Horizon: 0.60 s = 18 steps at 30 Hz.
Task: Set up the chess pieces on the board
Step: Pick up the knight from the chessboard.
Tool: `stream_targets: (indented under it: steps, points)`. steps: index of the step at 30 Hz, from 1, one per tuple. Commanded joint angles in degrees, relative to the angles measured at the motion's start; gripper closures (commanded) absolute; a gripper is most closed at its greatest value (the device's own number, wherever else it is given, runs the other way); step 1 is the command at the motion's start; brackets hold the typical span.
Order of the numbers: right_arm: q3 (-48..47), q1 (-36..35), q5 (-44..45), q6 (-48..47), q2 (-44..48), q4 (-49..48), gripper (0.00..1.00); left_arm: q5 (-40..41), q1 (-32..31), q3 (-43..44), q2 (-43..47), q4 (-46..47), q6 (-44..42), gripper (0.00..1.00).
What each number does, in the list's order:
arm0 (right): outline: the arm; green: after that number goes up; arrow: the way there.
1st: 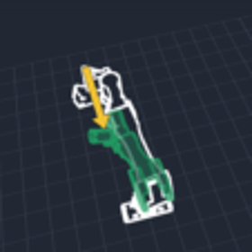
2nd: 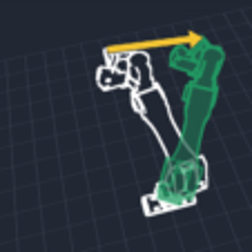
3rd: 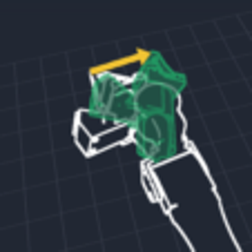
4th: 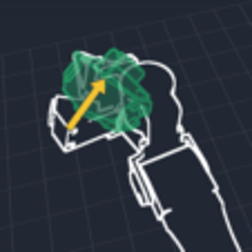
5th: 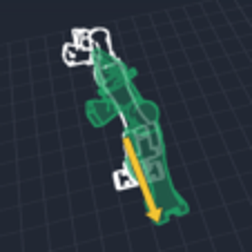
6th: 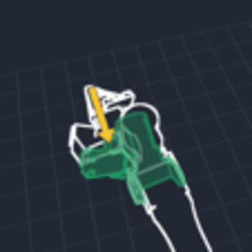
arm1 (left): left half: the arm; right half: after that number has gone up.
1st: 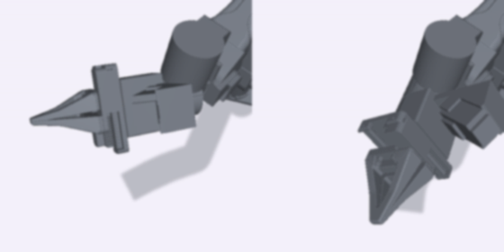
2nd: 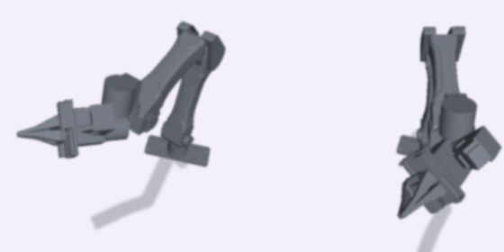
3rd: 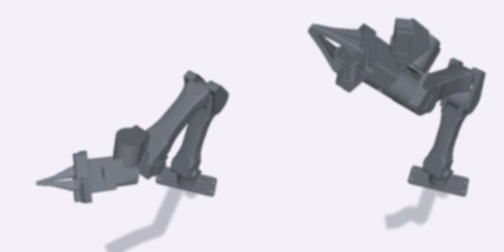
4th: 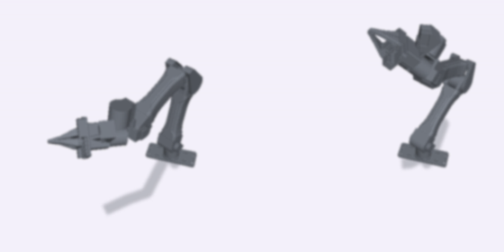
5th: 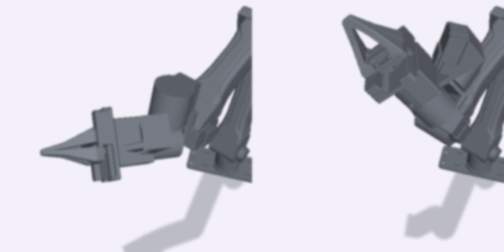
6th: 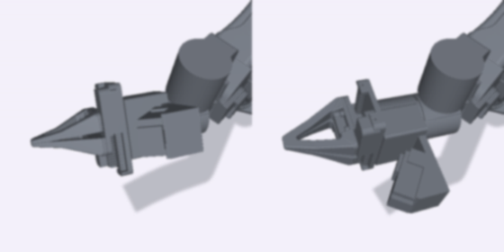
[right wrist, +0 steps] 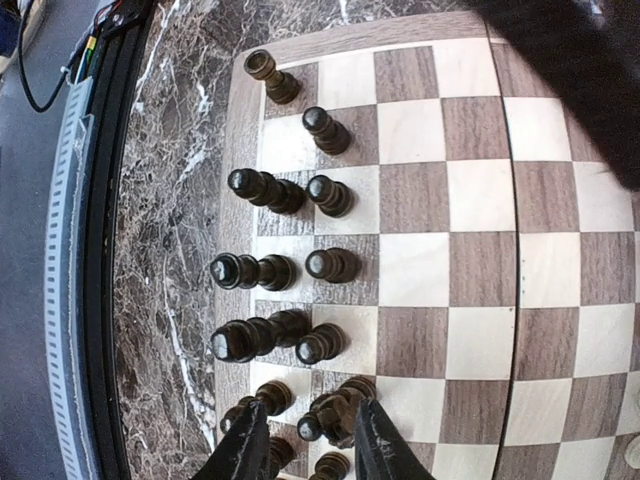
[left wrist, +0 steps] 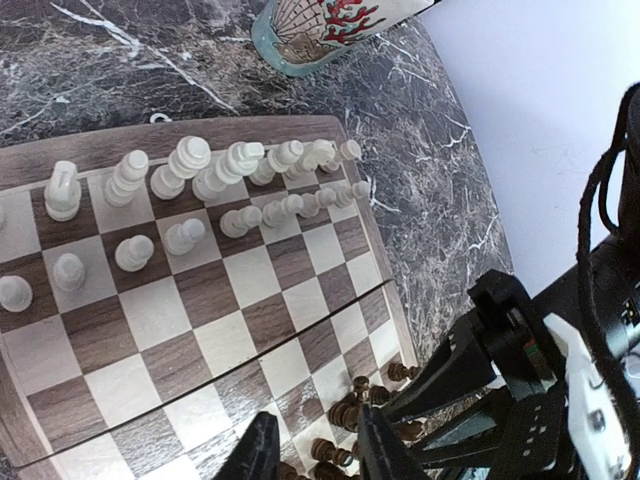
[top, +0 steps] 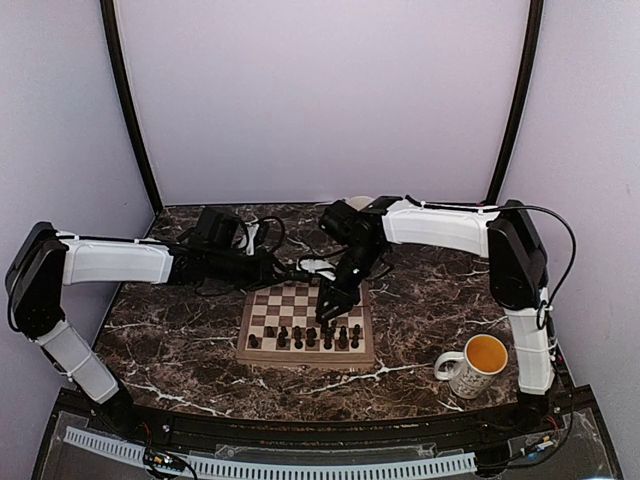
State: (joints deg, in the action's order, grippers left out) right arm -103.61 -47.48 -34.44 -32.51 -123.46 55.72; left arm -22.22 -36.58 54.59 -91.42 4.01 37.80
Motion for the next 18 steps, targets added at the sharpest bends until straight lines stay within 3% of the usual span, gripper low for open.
stream_targets:
  steps: [1, 18]
  points:
    - [0.25, -1.41, 4.93, -0.81, -0.35, -0.81, 0.7, 2.85, 0.78, -1.9, 3.35, -1.87, -1.32, 0.71]
    - [-0.31, -2.36, 8.75, -0.29, -2.55, -0.35, 0.75, 2.71, 0.98, -3.79, 4.22, -0.93, -0.97, 0.71]
